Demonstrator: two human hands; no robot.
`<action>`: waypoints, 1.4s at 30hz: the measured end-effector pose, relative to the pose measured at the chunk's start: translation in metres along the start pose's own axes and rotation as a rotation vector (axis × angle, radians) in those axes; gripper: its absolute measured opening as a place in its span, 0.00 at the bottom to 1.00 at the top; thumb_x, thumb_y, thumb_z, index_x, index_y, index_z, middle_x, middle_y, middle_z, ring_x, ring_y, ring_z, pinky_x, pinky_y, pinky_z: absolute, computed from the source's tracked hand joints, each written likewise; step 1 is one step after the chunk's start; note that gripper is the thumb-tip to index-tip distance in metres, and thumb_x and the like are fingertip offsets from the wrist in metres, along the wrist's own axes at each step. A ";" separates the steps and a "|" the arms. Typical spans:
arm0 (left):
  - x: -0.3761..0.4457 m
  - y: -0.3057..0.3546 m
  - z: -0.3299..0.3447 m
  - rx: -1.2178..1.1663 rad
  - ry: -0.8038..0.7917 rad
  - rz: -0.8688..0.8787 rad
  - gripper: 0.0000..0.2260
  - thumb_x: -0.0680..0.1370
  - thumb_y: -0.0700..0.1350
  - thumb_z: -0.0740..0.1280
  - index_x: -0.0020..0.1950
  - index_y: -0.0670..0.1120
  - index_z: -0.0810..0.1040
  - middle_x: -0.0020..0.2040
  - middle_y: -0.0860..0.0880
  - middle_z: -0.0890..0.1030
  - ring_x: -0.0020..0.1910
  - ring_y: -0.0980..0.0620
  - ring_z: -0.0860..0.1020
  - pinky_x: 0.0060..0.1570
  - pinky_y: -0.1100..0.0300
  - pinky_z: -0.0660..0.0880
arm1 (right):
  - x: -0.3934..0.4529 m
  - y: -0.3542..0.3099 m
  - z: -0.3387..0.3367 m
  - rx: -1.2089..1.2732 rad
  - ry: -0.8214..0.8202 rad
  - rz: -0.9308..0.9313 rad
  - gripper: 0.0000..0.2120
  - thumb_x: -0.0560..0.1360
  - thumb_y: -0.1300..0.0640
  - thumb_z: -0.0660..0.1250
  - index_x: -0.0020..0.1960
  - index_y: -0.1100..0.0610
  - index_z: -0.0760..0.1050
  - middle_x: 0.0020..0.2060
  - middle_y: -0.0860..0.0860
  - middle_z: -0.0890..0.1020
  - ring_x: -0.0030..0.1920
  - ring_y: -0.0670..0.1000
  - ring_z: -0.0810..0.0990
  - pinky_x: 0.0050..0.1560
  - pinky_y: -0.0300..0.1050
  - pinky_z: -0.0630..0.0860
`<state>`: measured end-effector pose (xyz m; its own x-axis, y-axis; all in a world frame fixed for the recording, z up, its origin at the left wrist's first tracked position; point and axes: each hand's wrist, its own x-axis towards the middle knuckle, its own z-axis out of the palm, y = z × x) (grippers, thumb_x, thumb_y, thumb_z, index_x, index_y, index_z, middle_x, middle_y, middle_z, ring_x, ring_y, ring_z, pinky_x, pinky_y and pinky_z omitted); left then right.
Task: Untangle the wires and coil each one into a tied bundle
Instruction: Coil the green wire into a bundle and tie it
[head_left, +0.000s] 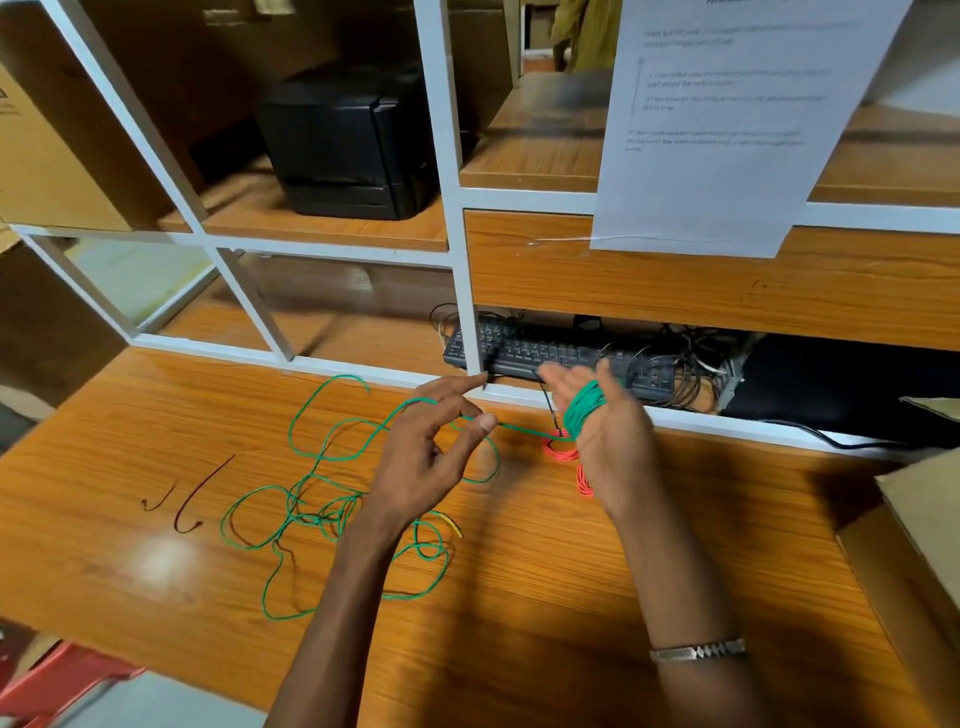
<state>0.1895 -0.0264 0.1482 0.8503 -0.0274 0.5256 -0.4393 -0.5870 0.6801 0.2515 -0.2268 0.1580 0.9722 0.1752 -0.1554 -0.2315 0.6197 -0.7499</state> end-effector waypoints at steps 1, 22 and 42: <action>0.002 0.002 0.000 0.001 0.004 0.008 0.05 0.81 0.48 0.71 0.46 0.49 0.83 0.68 0.53 0.82 0.69 0.50 0.77 0.69 0.49 0.72 | 0.001 0.006 0.002 -0.086 0.012 0.053 0.23 0.87 0.49 0.51 0.69 0.67 0.69 0.66 0.66 0.78 0.68 0.58 0.79 0.75 0.51 0.67; -0.012 -0.015 -0.010 -0.021 0.171 -0.306 0.17 0.85 0.51 0.67 0.36 0.51 0.79 0.39 0.55 0.83 0.47 0.52 0.83 0.53 0.49 0.76 | -0.012 -0.012 0.007 0.598 -0.632 0.228 0.31 0.88 0.46 0.50 0.60 0.71 0.79 0.34 0.55 0.84 0.27 0.45 0.80 0.37 0.38 0.76; 0.003 0.015 -0.009 -0.391 0.073 -0.351 0.18 0.76 0.45 0.74 0.36 0.35 0.73 0.37 0.47 0.87 0.40 0.55 0.85 0.45 0.63 0.77 | -0.028 0.020 0.019 -0.598 -0.797 0.710 0.52 0.79 0.26 0.44 0.49 0.74 0.81 0.44 0.76 0.80 0.24 0.58 0.79 0.26 0.42 0.75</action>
<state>0.1832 -0.0284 0.1645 0.9492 0.1815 0.2570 -0.2191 -0.2052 0.9539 0.2186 -0.2047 0.1591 0.2939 0.8810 -0.3708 -0.4449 -0.2173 -0.8688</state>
